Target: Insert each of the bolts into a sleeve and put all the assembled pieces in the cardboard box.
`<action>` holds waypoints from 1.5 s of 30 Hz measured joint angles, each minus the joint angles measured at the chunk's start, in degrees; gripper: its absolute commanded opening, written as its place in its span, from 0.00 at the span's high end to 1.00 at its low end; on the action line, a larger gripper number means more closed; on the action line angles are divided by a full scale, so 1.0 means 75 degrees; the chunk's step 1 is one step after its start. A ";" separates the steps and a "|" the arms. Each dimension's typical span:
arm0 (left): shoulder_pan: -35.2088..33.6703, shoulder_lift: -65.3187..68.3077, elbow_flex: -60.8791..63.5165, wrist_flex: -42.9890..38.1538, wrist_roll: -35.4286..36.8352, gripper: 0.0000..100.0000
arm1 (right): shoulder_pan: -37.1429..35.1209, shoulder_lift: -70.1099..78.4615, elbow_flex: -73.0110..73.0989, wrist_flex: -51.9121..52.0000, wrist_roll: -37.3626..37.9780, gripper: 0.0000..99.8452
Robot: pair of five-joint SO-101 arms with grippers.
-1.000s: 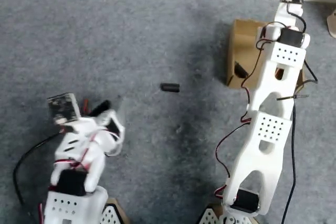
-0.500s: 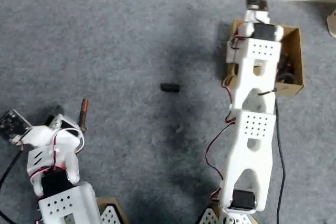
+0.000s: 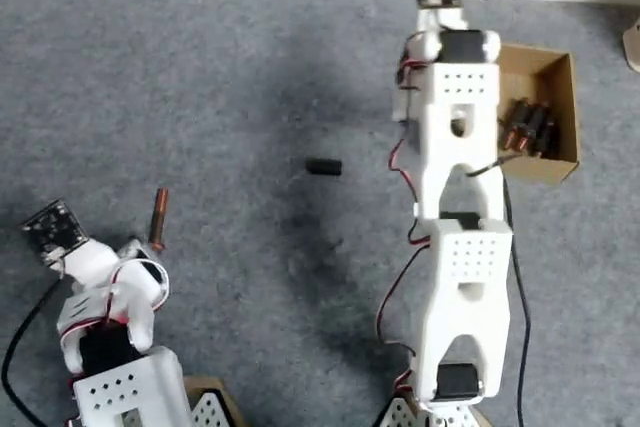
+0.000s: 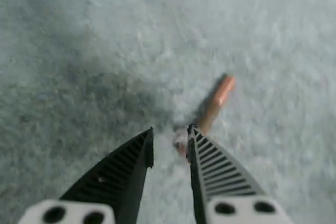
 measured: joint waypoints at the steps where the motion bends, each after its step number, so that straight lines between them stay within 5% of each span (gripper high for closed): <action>1: 0.0070 0.0000 -0.0023 0.0035 -0.0012 0.89 | -0.0129 -0.0176 0.0293 0.0000 0.0094 0.78; 12: 0.0176 0.0176 -0.0094 0.0117 -0.0399 0.89 | -0.0797 -0.0785 0.2016 0.0000 0.1758 0.78; 28: -0.0070 0.5263 -0.2661 0.0070 0.0129 0.89 | -0.1137 -0.0785 0.3095 0.0000 0.5509 0.82; 35: -0.0703 0.5638 -0.2673 -0.0832 0.0117 0.89 | -0.1524 -0.0785 0.3200 0.0000 0.7010 0.76; 45: -0.1278 0.8064 -0.2673 -0.2895 0.0117 0.89 | -0.2731 -0.0785 0.3200 0.0000 0.7326 0.76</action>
